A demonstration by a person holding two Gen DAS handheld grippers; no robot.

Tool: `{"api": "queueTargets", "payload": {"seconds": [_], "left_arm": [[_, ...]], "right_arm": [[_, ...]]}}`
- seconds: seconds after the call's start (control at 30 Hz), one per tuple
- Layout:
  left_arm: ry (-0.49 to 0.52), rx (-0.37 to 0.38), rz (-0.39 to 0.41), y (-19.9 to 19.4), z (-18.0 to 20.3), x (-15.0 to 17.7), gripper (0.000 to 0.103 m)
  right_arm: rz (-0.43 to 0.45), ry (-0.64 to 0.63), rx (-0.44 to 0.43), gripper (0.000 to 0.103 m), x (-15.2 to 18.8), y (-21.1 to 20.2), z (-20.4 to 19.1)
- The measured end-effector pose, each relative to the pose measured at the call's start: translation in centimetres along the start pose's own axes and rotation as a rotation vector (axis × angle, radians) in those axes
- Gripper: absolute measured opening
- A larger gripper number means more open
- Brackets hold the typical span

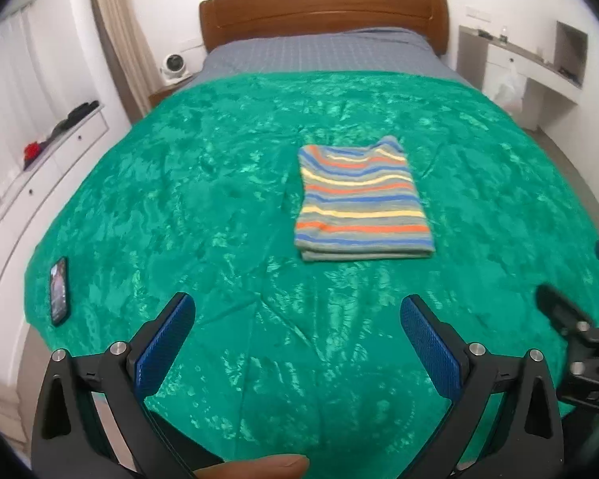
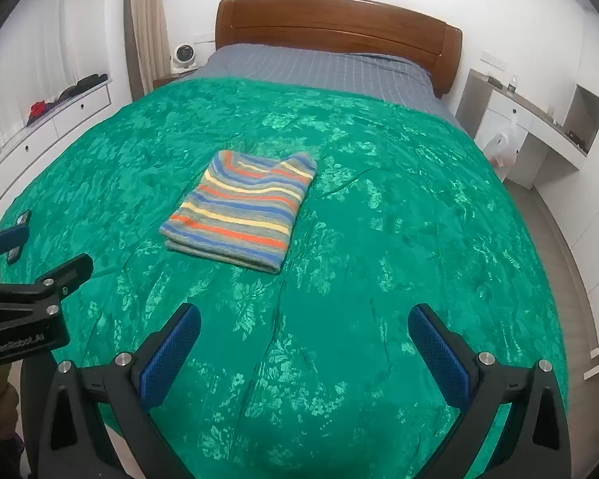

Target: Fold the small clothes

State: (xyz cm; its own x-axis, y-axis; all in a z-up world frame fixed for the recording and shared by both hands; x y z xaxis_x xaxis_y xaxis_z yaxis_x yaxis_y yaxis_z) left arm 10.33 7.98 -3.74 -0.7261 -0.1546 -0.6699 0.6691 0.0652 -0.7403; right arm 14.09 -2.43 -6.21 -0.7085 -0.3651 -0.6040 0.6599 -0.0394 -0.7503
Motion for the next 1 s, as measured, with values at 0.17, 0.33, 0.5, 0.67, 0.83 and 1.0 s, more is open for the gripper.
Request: {"api": "queueTargets", "payload": {"seconds": [0.17, 0.33, 0.5, 0.67, 0.83, 1.0], "left_arm": [[-0.008, 0.058, 0.009, -2.0, -0.3, 0.5, 0.103], [0.018, -0.019, 0.076, -3.2, 0.0, 0.8, 0.103], [0.022, -0.015, 0.080, -3.6, 0.2, 0.7, 0.103], [0.017, -0.013, 0.068, -3.9, 0.2, 0.6, 0.103], [0.020, -0.045, 0.089, -4.8, 0.5, 0.5, 0.103], [0.004, -0.035, 0.078, -4.7, 0.2, 0.3, 0.103]], "right_arm": [[0.010, -0.012, -0.006, 0.103, 0.0, -1.5, -0.4], [0.016, 0.004, -0.021, 0.103, 0.0, -2.2, -0.2], [0.009, 0.005, -0.019, 0.102, 0.0, -2.3, -0.4], [0.026, -0.004, -0.024, 0.102, -0.1, -3.6, -0.4], [0.054, -0.012, -0.038, 0.102, -0.7, -5.2, -0.1], [0.060, -0.035, -0.040, 0.102, -1.0, -5.5, -0.5]]}}
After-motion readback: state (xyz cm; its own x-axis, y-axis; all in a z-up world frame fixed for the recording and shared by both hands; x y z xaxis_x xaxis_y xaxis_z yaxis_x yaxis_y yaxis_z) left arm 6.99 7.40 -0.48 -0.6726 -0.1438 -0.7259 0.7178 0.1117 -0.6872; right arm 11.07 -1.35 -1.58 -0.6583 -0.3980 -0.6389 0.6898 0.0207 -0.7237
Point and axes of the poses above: each gripper's, at about its wrist camera, not at the fingertips, and y roughly the way its jaws point, z to its right, x to its underside, the point moved 1 cm from there along y, roughly the way its jaws point, and after that the axes turned 14 degrees about -y, right-handed, at the moved point
